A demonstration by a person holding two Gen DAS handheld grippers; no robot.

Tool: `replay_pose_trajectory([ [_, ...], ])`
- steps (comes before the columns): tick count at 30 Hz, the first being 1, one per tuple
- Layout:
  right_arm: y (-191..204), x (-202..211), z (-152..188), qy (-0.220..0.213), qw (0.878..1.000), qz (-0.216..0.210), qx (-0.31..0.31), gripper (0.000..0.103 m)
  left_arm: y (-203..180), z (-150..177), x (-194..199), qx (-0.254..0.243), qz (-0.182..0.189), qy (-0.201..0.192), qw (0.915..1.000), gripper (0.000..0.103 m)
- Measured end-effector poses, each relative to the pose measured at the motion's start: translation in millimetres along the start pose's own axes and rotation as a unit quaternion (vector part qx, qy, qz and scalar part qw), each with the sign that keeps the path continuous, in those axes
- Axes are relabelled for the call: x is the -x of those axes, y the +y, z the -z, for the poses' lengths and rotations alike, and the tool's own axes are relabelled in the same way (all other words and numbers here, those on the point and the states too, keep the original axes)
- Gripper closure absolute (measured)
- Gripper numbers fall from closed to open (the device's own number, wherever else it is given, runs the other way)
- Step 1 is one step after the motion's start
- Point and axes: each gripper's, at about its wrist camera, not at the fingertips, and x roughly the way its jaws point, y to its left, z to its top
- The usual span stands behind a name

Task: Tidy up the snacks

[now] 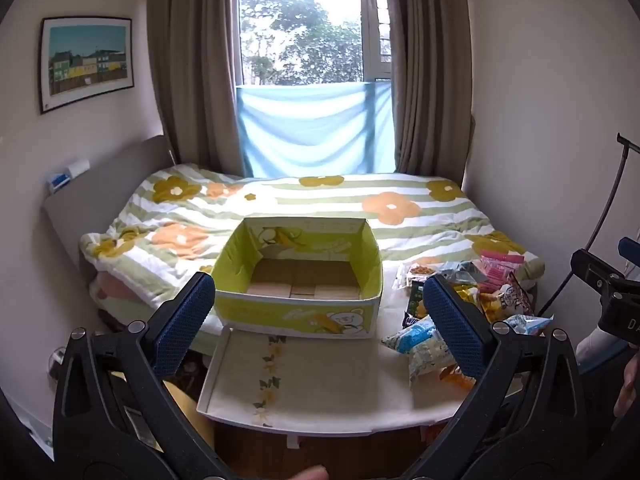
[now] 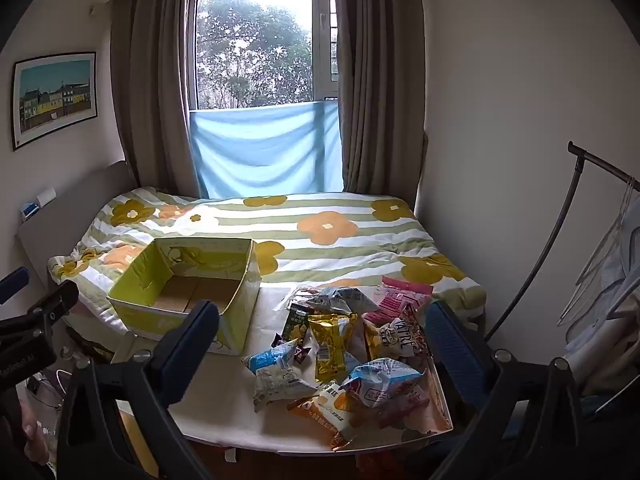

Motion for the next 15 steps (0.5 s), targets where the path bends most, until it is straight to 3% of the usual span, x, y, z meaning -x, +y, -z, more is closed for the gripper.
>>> replay_pose_trajectory([
  [15, -3.2, 0.2, -2.6, -0.003, 1.000, -0.001, -0.003, 0.000, 0.8, 0.3, -5.5, 0.000, -0.011, 0.008, 0.9999, 0.000],
])
